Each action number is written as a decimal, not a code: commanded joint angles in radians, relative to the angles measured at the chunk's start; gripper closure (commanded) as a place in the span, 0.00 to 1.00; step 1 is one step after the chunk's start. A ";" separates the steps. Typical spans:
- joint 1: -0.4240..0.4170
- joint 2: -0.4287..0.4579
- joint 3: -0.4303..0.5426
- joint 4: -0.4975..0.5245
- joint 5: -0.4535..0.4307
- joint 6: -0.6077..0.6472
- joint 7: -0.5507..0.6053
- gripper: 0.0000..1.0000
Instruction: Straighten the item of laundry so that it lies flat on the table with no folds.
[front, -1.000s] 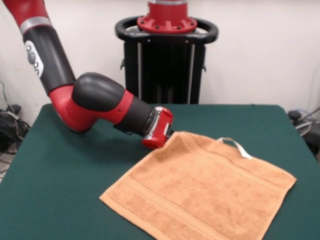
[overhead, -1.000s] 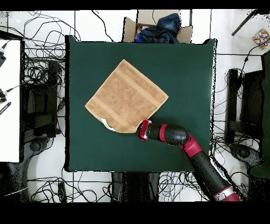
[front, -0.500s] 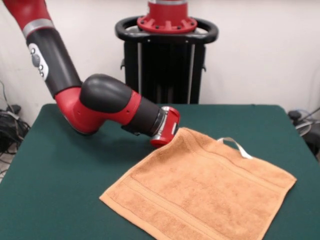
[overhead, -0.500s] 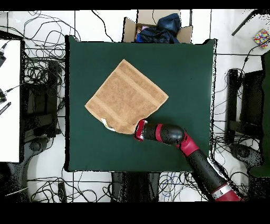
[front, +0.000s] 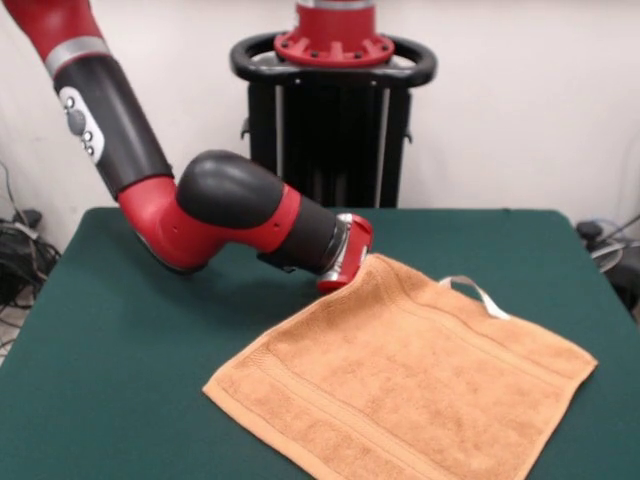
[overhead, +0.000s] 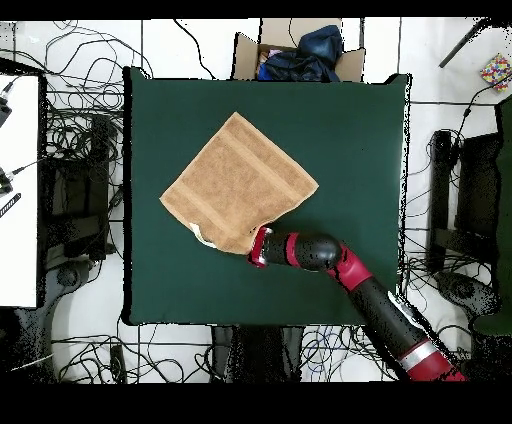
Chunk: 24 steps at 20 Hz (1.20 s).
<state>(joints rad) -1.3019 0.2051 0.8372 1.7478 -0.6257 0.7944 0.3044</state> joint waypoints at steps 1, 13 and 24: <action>0.086 -0.032 -0.130 -0.099 -0.018 0.011 0.091 1.00; 0.178 -0.101 -0.220 -0.118 0.022 -0.023 0.188 1.00; -0.035 0.088 -0.086 -0.062 0.126 -0.004 -0.058 1.00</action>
<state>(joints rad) -1.3077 0.1853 0.7879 1.7495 -0.5443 0.7942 0.3042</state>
